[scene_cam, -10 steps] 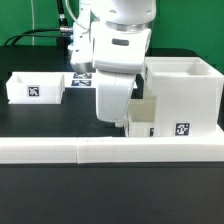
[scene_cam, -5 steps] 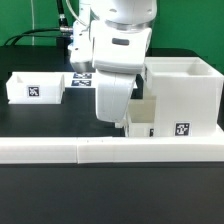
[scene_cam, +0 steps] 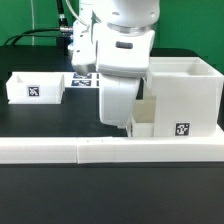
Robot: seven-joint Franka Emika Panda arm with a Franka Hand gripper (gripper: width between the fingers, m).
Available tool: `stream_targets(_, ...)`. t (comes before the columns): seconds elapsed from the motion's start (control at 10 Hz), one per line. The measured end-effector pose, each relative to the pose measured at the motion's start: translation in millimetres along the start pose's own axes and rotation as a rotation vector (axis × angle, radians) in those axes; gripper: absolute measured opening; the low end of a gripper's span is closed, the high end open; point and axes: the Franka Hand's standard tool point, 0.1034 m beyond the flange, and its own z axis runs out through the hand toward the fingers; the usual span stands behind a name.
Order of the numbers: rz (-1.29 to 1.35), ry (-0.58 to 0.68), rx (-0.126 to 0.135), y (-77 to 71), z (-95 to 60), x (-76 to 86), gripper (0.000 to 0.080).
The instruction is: Assemble drawer
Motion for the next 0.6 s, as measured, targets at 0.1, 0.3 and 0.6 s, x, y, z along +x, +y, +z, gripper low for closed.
stream_targets(0.1, 0.030, -0.003, 0.004, -1.2, -0.8, 8.0, 0.0649)
stream_targets(0.3, 0.091, -0.018, 0.015, -3.9, -2.2, 17.3, 0.0649)
stream_targets(0.6, 0.077, -0.025, 0.017, -4.0, -3.2, 12.8, 0.0649)
